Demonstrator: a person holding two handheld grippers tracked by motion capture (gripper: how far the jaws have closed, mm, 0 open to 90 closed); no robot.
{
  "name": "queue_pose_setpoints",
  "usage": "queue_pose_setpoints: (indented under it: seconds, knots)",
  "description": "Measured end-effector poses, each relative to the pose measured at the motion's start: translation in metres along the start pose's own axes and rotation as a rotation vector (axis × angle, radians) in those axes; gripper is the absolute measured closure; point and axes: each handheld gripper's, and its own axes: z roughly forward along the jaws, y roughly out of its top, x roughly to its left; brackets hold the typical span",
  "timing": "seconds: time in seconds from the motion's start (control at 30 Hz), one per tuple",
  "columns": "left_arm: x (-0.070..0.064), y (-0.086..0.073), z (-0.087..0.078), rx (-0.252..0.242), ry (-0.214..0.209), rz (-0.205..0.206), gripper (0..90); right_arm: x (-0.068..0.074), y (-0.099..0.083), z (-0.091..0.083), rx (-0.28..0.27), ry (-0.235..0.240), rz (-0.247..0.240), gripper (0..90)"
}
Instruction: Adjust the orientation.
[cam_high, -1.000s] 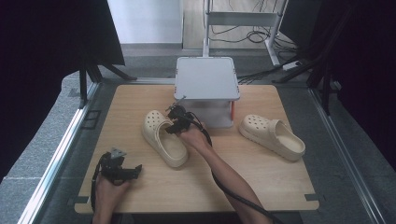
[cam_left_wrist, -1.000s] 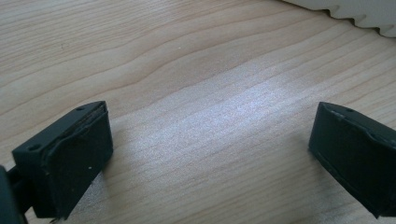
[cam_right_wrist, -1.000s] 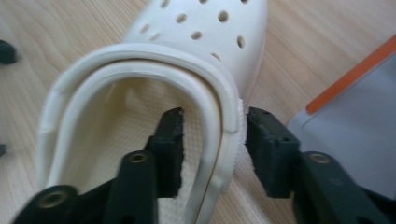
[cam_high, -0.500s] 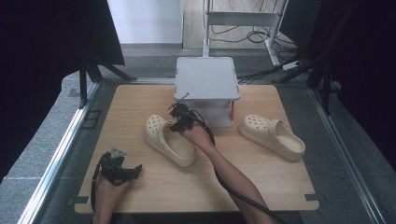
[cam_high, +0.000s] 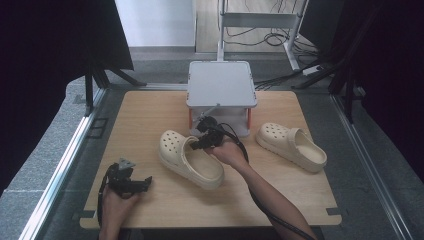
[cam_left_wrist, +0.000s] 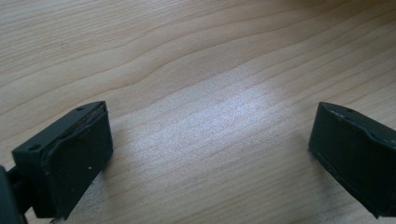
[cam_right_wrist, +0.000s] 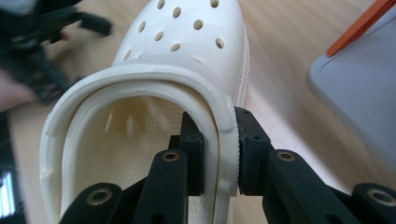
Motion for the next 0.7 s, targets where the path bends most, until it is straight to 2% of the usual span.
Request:
queue_pose_setpoints:
  seconds: [0.17,0.37,0.7]
  knots:
    - [0.0,0.0,0.0,0.0,0.0,0.0,0.0,0.008,-0.022,-0.016,-0.027,0.046,-0.006,75.9]
    - [0.0,0.0,0.0,0.0,-0.001,-0.001,0.0,0.022,-0.05,-0.027,-0.027,0.045,-0.013,75.9]
    - [0.0,0.0,0.0,0.002,-0.002,-0.005,0.0,0.042,-0.095,-0.028,-0.016,0.017,0.033,75.8]
